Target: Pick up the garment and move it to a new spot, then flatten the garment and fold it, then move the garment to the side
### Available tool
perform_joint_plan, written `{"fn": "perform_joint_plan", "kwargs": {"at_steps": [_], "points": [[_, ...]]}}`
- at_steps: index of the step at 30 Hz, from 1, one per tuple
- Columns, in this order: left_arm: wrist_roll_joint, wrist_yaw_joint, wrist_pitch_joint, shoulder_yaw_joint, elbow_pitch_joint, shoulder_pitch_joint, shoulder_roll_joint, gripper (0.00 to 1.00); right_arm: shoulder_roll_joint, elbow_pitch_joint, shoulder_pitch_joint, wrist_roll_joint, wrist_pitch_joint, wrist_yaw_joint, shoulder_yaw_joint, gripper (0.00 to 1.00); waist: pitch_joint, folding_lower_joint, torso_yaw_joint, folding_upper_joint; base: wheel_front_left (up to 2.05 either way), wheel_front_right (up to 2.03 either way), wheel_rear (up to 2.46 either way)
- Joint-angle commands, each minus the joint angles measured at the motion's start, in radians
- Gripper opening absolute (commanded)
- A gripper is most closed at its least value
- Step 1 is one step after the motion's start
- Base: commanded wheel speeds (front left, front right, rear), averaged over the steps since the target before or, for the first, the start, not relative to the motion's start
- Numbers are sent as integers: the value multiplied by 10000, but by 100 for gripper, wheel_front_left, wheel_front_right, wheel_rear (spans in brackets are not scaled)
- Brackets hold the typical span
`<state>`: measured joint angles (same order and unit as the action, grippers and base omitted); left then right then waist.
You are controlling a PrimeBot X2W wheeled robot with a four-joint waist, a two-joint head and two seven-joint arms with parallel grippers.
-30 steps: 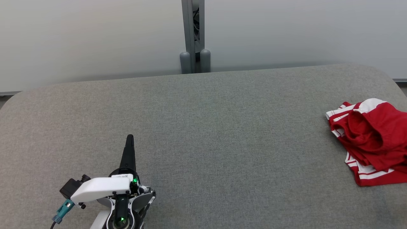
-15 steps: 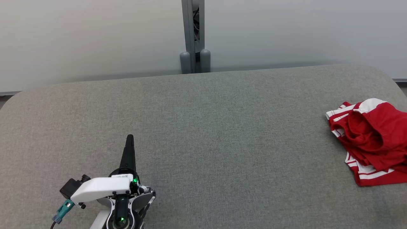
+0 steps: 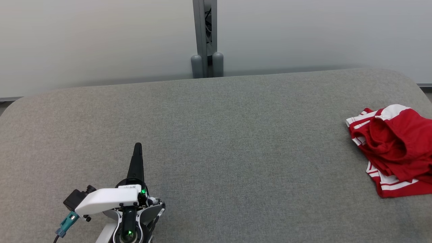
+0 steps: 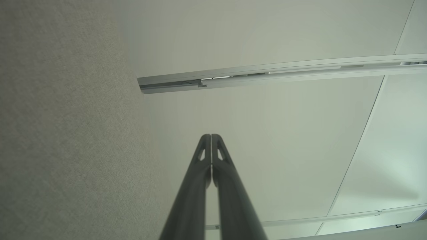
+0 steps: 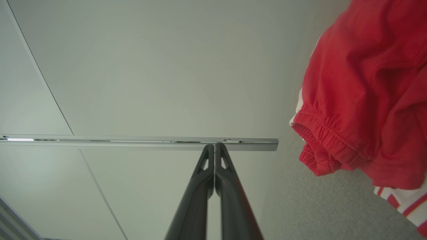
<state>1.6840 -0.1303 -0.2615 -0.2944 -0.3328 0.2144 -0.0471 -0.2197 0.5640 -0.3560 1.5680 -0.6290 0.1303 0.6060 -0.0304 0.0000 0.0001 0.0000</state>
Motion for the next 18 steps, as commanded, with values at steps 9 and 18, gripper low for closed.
{"fn": "perform_joint_plan", "kwargs": {"at_steps": [9, 18], "points": [[39, -50, -10, 38, -6, 185, -23, 0, -65, 5, -17, 54, -48, 7, 19, 0, 0, 0, 0, 0, 0, 0, 0], [40, -50, -10, 38, -5, 185, -23, 0, -65, 5, -16, 54, -48, 7, 17, 0, 0, 0, 0, 0, 0, 0, 0]]}}
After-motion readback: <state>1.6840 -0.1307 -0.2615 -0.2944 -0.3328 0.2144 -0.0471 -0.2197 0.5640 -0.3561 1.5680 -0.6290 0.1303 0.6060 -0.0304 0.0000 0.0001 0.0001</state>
